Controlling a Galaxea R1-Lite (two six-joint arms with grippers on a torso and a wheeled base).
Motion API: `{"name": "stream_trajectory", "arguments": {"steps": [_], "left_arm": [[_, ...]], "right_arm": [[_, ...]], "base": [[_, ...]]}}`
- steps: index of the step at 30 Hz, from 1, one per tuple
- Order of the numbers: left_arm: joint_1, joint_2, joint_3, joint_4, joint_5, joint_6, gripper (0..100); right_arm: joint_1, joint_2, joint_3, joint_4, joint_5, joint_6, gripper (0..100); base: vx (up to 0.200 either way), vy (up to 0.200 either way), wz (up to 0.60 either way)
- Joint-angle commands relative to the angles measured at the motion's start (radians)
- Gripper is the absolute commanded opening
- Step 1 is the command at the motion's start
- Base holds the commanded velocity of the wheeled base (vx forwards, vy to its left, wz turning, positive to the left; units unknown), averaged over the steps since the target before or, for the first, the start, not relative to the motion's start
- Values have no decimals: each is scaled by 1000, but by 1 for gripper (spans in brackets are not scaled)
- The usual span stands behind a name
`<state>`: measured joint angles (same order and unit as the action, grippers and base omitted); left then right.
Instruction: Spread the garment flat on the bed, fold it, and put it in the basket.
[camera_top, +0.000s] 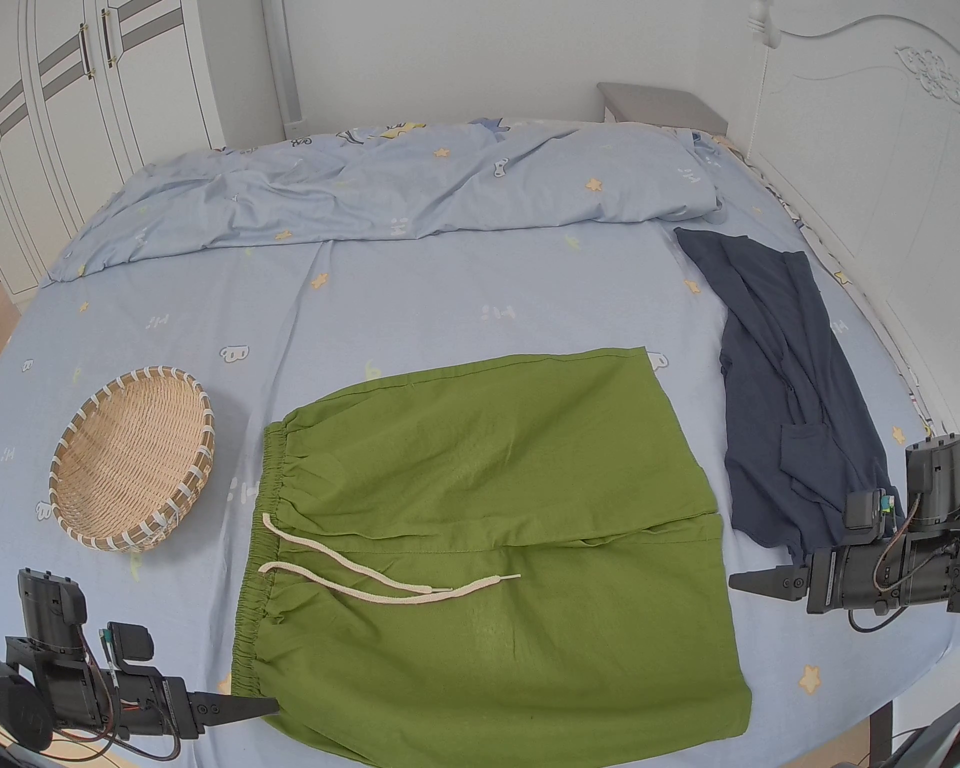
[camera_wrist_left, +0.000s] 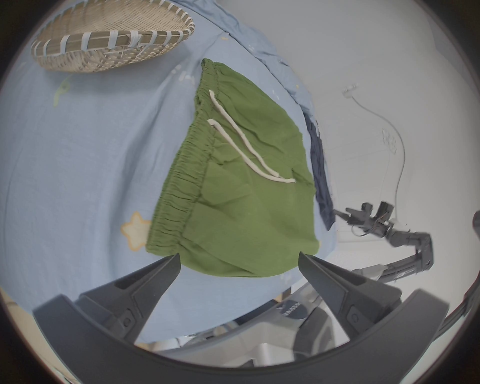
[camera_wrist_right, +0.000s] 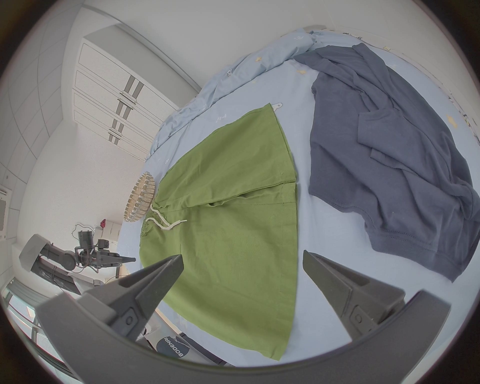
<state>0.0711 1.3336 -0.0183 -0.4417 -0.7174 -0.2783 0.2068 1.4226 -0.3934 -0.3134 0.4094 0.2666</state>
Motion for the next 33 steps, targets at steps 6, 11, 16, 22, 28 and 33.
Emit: {"name": "stream_trajectory", "arguments": {"steps": [6,11,16,22,28,33], "left_arm": [[254,340,17,-5,-31,410,100],[239,345,15,-8,-39,410,100],[170,420,0,-35,-54,404,100],[145,541,-6,-169,-74,393,100],[134,587,-5,-269,-94,381,100],[116,584,0,-302,-146,357,100]], "right_arm": [[14,-1,22,-3,0,-1,100],[16,-1,24,-3,0,-1,100],[16,1,30,-4,0,-1,100],[14,3,41,-18,0,-1,100],[16,7,54,-55,0,-1,100],[14,9,57,-56,0,-1,100]], "base": [[0,0,0],[0,0,0],[0,0,0],[0,0,0],[0,0,0],[0,0,0]]}}
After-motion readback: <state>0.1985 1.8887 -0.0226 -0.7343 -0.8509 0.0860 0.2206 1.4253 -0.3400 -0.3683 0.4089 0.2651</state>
